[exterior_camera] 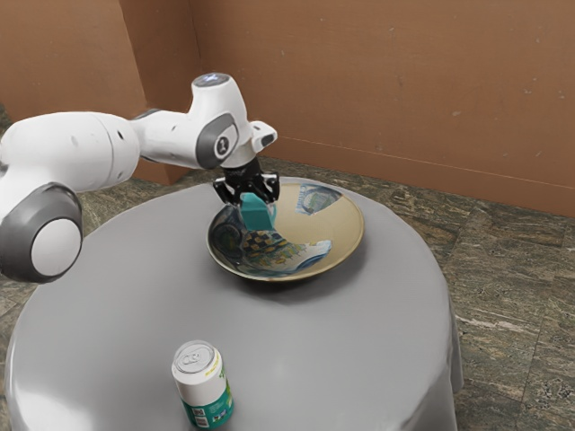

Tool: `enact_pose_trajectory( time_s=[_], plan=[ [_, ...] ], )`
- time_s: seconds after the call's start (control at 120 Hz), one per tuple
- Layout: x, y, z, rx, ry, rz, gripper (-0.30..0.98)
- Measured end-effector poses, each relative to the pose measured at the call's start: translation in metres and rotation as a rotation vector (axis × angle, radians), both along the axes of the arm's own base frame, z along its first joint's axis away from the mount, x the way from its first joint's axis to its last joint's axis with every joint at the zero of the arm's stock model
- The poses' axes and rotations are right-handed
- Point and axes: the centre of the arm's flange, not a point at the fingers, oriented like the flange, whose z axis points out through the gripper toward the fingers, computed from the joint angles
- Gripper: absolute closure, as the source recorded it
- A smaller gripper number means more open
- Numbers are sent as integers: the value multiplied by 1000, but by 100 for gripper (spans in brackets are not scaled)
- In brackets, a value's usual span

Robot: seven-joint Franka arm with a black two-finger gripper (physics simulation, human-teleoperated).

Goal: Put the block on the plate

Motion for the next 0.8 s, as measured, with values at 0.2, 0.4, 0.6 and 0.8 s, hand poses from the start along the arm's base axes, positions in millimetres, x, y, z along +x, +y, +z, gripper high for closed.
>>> enact_pose_trajectory(
  time_s=[0.2,0.4,0.6,0.8],
  plan=[
    [-2,-8,9,-9,-12,11,13],
    [-39,-9,50,-24,-8,22,5],
    [-89,-10,121,26,25,-13,2],
    [-141,-13,159,63,63,-40,1]
  ],
)
